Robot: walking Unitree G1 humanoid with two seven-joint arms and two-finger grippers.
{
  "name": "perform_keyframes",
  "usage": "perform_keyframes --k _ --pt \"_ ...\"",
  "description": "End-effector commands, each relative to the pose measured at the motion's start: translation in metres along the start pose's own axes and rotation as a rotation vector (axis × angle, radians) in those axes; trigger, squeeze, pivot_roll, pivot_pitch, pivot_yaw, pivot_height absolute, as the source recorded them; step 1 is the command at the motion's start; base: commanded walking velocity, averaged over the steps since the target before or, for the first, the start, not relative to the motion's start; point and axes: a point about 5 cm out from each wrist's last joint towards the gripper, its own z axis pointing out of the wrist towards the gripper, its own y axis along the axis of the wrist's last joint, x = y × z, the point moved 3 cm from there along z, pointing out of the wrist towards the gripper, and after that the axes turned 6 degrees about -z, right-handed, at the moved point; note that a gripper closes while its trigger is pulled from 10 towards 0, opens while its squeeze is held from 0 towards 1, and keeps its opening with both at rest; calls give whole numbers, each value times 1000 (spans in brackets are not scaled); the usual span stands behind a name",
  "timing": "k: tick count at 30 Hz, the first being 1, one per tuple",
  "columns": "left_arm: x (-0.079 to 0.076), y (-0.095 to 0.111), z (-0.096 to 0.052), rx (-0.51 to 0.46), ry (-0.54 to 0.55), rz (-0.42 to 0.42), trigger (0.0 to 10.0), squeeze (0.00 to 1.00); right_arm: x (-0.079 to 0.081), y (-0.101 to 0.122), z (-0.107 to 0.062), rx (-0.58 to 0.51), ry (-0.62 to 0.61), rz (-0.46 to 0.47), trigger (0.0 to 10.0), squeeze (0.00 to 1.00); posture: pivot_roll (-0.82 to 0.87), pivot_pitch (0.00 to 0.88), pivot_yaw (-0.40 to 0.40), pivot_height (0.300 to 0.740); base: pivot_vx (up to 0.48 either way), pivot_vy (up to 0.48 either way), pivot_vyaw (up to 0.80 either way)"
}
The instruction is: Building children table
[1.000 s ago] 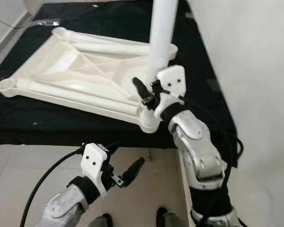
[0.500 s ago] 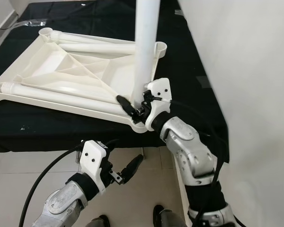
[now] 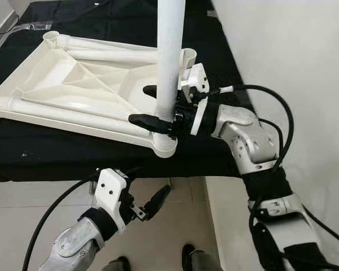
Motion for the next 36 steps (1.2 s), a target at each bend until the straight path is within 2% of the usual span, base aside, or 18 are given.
perform_keyframes --k 1,2,3,4,5,14,15,22,23,24,25,26,27,28,29,31,35,36 --pt "-5 -1 -3 7 -7 -3 10000 0 1 2 0 -15 77 13 10000 0 46 293 -38 740 0 0 0" --pt "-5 -1 -3 7 -7 -3 10000 0 1 2 0 -15 77 13 10000 0 46 293 -38 740 0 0 0" --pt "-6 -1 -4 9 -7 -4 10000 0 -2 3 -2 -15 112 11 1255 0 47 296 -38 740 0 0 0" --pt "-6 -1 -4 9 -7 -4 10000 0 -2 3 -2 -15 112 11 1255 0 47 296 -38 740 0 0 0" --pt "-6 -1 -4 9 -7 -5 10000 0 -3 3 -3 -16 137 7 0 0 47 296 -38 740 0 0 0" --pt "-6 -1 -4 11 -7 -9 10000 0 -11 0 -8 2 133 -12 0 0 45 297 -38 740 0 0 0" --pt "-6 -2 -4 11 -7 -10 10000 0 -19 -6 -13 26 31 -27 0 0 34 296 -37 740 0 0 0" --pt "-7 -2 -4 7 -6 -13 10000 0 -22 -25 -32 75 -244 -35 0 0 24 297 -47 740 0 0 0" --pt "-7 -1 -4 7 -7 -14 10000 0 -23 -33 -39 95 -408 1 0 0 25 298 -47 740 0 0 0" --pt "-7 -1 -4 7 -7 -14 10000 0 -23 -33 -39 95 -408 1 0 0 25 298 -47 740 0 0 0" --pt "-6 -1 -4 7 -7 -14 10000 0 -24 -50 -50 217 -697 -9 0 0 16 299 -43 740 0 0 0" --pt "-6 -1 -4 7 -7 -14 10000 0 -24 -50 -50 217 -697 -9 0 0 16 299 -43 740 0 0 0" --pt "-5 -1 -4 7 -8 -14 10000 0 -8 -61 -55 275 -918 33 0 0 3 295 -43 740 0 0 0" --pt "-5 -1 -4 8 -10 -15 10000 0 11 -65 -54 307 -1042 52 0 0 5 294 -39 740 0 0 0" --pt "-5 -1 -4 8 -10 -15 10000 0 11 -65 -54 307 -1042 52 0 0 5 294 -39 740 0 0 0" --pt "-5 -2 -3 9 -15 -15 10000 0 34 -65 -36 288 -1055 89 0 0 1 290 -41 740 0 0 0" --pt "-4 -3 -1 10 -15 -12 10000 0 33 -64 -19 261 -1014 90 0 0 11 269 -44 740 0 0 0" --pt "-4 -3 0 9 -12 -11 10000 0 28 -62 -13 243 -989 86 1804 0 10 263 -47 740 0 0 0"
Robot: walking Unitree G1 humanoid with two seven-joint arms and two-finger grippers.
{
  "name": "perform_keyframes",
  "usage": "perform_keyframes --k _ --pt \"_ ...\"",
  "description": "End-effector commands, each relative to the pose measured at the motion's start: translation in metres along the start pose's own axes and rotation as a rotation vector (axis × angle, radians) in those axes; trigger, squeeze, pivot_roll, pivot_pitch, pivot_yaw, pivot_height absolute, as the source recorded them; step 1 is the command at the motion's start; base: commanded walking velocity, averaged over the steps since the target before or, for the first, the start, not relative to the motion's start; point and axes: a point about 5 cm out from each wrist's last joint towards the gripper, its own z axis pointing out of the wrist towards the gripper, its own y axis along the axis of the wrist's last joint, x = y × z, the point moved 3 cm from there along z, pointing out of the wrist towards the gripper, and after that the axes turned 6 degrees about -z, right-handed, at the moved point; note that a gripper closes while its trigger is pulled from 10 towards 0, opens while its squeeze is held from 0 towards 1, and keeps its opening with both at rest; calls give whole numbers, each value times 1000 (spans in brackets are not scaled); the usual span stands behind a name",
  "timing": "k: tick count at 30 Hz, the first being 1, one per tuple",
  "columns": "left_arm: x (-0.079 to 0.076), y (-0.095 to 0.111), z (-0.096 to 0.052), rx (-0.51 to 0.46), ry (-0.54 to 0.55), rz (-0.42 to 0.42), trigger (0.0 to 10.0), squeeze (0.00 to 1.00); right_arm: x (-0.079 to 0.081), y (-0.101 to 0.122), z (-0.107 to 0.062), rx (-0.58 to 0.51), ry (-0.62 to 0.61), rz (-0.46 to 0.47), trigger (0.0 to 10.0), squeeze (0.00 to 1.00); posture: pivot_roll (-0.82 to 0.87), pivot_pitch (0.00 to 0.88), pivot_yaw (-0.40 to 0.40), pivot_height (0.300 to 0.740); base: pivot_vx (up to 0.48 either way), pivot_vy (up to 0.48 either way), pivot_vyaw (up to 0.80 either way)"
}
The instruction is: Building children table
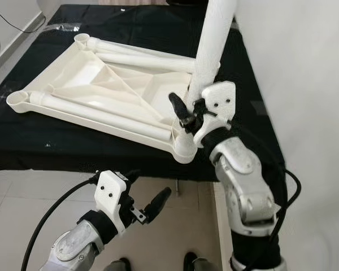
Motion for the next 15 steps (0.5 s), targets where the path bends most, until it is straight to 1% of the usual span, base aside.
perform_keyframes --k 1,2,3,4,5,6,7,8,10,11,12,14,15 --pt "0 -7 -1 19 3 -13 10000 0 16 -35 4 146 25 80 1804 0 10 263 -47 740 0 0 0" --pt "0 -7 -1 19 3 -13 10000 0 16 -35 4 146 25 80 1804 0 10 263 -47 740 0 0 0" --pt "0 -7 -1 18 5 -11 10000 0 17 -32 7 134 39 86 10000 0 10 262 -50 740 0 0 0" --pt "1 -7 0 16 7 -11 10000 0 20 -27 10 108 86 96 10000 0 7 258 -51 740 0 0 0" --pt "1 -7 0 16 7 -11 10000 0 20 -27 10 108 86 96 10000 0 7 258 -51 740 0 0 0" --pt "1 -6 1 13 8 -10 10000 0 26 -18 10 74 150 127 10000 773 6 257 -52 740 0 0 0" --pt "1 -6 1 12 8 -10 10000 0 29 -11 11 36 220 164 10000 1000 5 258 -53 740 0 0 0" --pt "1 -6 1 12 8 -10 10000 0 29 -11 11 36 220 164 10000 1000 5 258 -53 740 0 0 0" --pt "1 -6 1 11 7 -11 10000 0 32 -3 10 -1 289 203 10000 1000 5 258 -53 740 0 0 0" --pt "1 -6 2 10 7 -11 10000 0 29 -2 13 -24 342 211 10000 1000 3 260 -52 740 0 0 0" --pt "1 -6 2 10 7 -11 10000 0 29 -2 13 -24 342 211 10000 1000 3 260 -52 740 0 0 0" --pt "0 -5 3 8 5 -12 10000 0 23 -5 18 -49 457 182 10000 1000 6 263 -50 740 0 0 0" --pt "0 -5 3 8 5 -12 10000 0 23 -5 18 -49 457 182 10000 1000 6 263 -50 740 0 0 0"
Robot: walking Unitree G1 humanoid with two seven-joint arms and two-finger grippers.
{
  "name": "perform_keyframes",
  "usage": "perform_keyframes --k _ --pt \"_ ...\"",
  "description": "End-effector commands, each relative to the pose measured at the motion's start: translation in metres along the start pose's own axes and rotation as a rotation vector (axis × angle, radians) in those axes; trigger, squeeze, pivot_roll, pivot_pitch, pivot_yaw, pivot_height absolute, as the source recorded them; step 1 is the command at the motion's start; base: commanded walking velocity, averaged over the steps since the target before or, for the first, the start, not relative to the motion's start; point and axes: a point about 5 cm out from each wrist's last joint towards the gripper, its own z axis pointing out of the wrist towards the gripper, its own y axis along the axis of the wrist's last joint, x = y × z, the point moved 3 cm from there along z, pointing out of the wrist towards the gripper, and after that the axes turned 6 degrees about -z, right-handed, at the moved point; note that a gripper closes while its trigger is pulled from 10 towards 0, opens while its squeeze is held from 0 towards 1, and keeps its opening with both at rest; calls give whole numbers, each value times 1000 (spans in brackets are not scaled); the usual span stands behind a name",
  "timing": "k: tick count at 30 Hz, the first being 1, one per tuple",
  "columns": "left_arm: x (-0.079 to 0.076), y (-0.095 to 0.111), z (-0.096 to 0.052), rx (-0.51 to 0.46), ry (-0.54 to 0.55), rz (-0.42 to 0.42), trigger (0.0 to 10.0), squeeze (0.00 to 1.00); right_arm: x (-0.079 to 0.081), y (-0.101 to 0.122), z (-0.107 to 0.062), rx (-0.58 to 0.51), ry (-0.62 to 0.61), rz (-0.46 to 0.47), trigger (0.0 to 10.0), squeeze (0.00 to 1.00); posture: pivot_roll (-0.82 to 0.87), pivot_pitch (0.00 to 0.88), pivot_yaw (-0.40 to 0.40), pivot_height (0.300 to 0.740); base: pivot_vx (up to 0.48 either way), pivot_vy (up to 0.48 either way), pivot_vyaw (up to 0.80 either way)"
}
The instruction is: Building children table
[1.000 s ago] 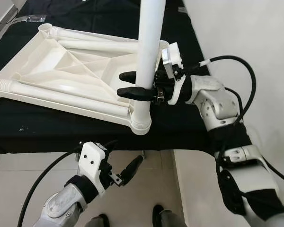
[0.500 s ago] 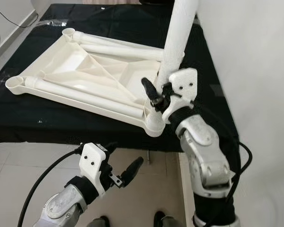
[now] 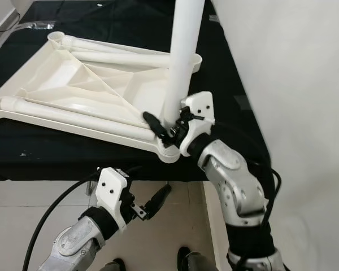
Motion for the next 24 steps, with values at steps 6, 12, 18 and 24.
perform_keyframes --k 6,12,18,24 --pt "-3 -4 -1 7 0 -9 10000 0 -5 -1 12 -12 318 -30 10000 0 15 270 -52 740 0 0 0" --pt "-4 -3 -3 6 4 -9 10000 0 -6 11 21 -25 523 2 10000 0 28 280 -53 740 0 0 0" --pt "-6 -3 -5 8 5 -10 10000 0 -10 22 23 -51 664 -16 10000 0 36 289 -52 740 0 0 0" --pt "-6 -3 -5 11 4 -13 10000 0 -12 25 24 -62 712 -39 0 0 38 293 -50 740 0 0 0"
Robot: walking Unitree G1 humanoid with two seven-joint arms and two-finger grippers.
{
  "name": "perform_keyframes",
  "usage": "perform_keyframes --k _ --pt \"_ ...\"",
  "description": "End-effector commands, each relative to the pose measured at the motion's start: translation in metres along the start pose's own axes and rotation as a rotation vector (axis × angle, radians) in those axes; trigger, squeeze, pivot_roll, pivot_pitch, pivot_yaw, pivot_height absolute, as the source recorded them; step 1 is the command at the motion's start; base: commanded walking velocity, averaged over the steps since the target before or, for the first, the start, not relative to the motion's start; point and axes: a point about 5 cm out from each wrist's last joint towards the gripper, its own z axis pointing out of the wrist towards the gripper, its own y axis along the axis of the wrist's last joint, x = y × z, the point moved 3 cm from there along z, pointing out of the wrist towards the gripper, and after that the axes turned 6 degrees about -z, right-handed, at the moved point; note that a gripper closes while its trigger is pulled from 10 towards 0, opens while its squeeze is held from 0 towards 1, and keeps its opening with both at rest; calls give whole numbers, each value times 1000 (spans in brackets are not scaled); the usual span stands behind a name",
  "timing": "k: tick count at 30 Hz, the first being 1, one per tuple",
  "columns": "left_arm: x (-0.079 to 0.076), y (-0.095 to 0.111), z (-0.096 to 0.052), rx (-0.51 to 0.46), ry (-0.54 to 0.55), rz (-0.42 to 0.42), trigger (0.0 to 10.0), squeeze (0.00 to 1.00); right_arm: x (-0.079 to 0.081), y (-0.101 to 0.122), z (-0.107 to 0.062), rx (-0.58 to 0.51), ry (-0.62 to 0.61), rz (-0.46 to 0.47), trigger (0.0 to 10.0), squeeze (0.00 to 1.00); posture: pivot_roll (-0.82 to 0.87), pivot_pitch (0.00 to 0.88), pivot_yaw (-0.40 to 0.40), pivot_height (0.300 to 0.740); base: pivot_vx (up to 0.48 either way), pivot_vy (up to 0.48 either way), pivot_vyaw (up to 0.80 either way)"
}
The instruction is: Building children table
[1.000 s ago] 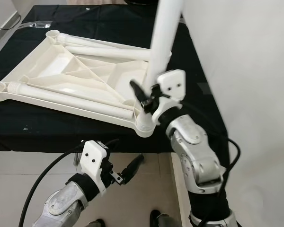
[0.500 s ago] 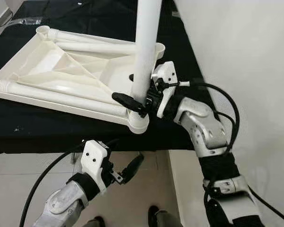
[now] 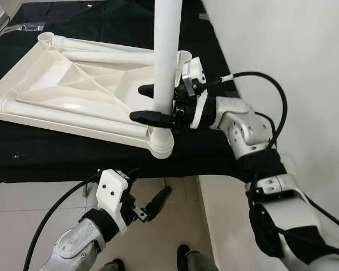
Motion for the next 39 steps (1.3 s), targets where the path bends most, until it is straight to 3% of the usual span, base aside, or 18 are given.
perform_keyframes --k 1,9,13,15,16,17,18,19,20,21,22,28,29,32,33,34,35,39 --pt "-3 -1 -3 8 -2 -5 10000 0 2 3 7 -10 45 -28 0 0 38 293 -50 740 0 0 0" --pt "-3 -1 -3 8 -2 -6 10000 0 1 -1 5 1 41 -32 0 0 33 293 -46 740 0 0 0" --pt "-2 -1 -3 8 -1 -7 10000 0 0 -12 0 55 -59 -82 0 0 15 291 -50 740 0 0 0" --pt "-2 -1 -3 7 -2 -7 10000 0 -3 -31 0 156 -294 -111 0 0 12 294 -53 740 0 0 0" --pt "-2 -1 -3 7 -2 -7 10000 0 -3 -31 0 156 -294 -111 0 0 12 294 -53 740 0 0 0" --pt "-1 -1 -4 7 -2 -7 10000 0 -9 -43 -2 227 -571 -128 0 0 10 296 -51 740 0 0 0" --pt "-1 -1 -4 7 -2 -7 10000 0 -9 -43 -2 227 -571 -128 0 0 10 296 -51 740 0 0 0" --pt "0 0 -4 7 -1 -7 10000 0 0 -55 -9 280 -848 -103 0 0 -7 301 -44 740 0 0 0" --pt "0 0 -4 7 -1 -7 10000 0 0 -55 -9 280 -848 -103 0 0 -7 301 -44 740 0 0 0" --pt "1 0 -4 8 -2 -6 10000 0 18 -60 -7 305 -994 -83 0 0 -7 303 -38 740 0 0 0" --pt "2 0 -3 10 -3 -4 10000 0 43 -63 11 283 -1017 -21 0 0 -7 299 -36 740 0 0 0" --pt "3 0 -2 13 -5 -1 10000 0 43 -62 28 248 -969 1 0 0 -2 293 -33 740 0 0 0" --pt "4 -1 -2 14 -4 1 10000 0 38 -58 33 228 -947 -9 6549 0 4 283 -34 740 0 0 0" --pt "4 -1 -2 15 -2 2 10000 0 34 -55 36 215 -932 -17 6549 0 4 283 -34 740 0 0 0" --pt "5 -1 -2 14 1 4 10000 0 30 -43 42 150 -877 -25 10000 0 4 279 -37 740 0 0 0" --pt "5 -1 -2 14 1 4 10000 0 30 -43 42 150 -877 -25 10000 0 4 279 -37 740 0 0 0" --pt "5 -1 -2 13 1 5 10000 0 30 -38 46 105 -818 -9 10000 1000 5 279 -39 740 0 0 0" --pt "5 -1 -1 12 2 5 10000 0 31 -27 49 49 -740 -6 10000 1000 5 280 -40 740 0 0 0"
